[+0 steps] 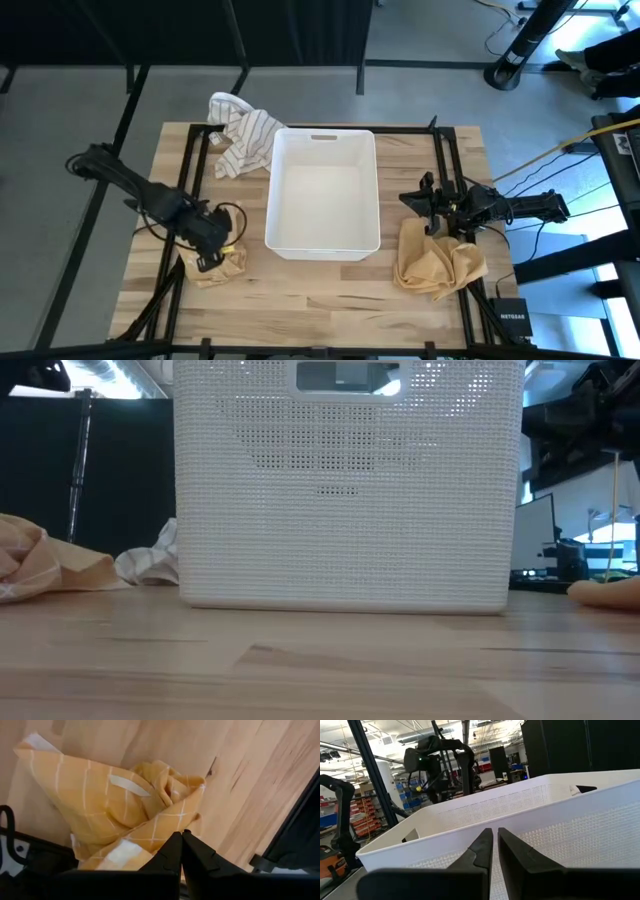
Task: Fold towel
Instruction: Move the yellow patterned towel
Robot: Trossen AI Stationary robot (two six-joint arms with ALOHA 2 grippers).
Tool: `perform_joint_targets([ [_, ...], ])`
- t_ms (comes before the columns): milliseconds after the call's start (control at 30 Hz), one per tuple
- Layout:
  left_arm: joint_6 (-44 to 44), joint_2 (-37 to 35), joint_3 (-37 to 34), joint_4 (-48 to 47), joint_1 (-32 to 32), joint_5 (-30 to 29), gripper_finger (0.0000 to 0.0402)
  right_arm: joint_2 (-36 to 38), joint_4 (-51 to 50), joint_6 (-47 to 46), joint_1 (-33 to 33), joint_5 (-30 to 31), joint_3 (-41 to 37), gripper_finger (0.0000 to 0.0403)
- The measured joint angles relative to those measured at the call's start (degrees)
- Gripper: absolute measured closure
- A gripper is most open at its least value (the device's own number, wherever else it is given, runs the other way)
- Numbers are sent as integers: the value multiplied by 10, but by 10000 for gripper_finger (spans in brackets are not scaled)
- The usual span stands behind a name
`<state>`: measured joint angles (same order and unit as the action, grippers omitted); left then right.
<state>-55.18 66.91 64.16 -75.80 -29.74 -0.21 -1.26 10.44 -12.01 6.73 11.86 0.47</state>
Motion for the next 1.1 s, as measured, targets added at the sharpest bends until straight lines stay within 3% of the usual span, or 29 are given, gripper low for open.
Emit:
perform_joint_targets([
  [267,17,34,-10,9,0,-13,384,0,-9,-2,0,0,0,370],
  [567,30,36,-98,107,0,45,269,0,-24,-11,0,5,0,367],
  [733,50,37,-154,131,0,75,234,0,-33,-12,0,11,0,335],
  [933,79,37,-200,163,-1,90,233,0,-34,-11,0,10,0,292],
  [1100,83,37,-208,185,-1,88,275,0,-24,5,0,7,5,284],
])
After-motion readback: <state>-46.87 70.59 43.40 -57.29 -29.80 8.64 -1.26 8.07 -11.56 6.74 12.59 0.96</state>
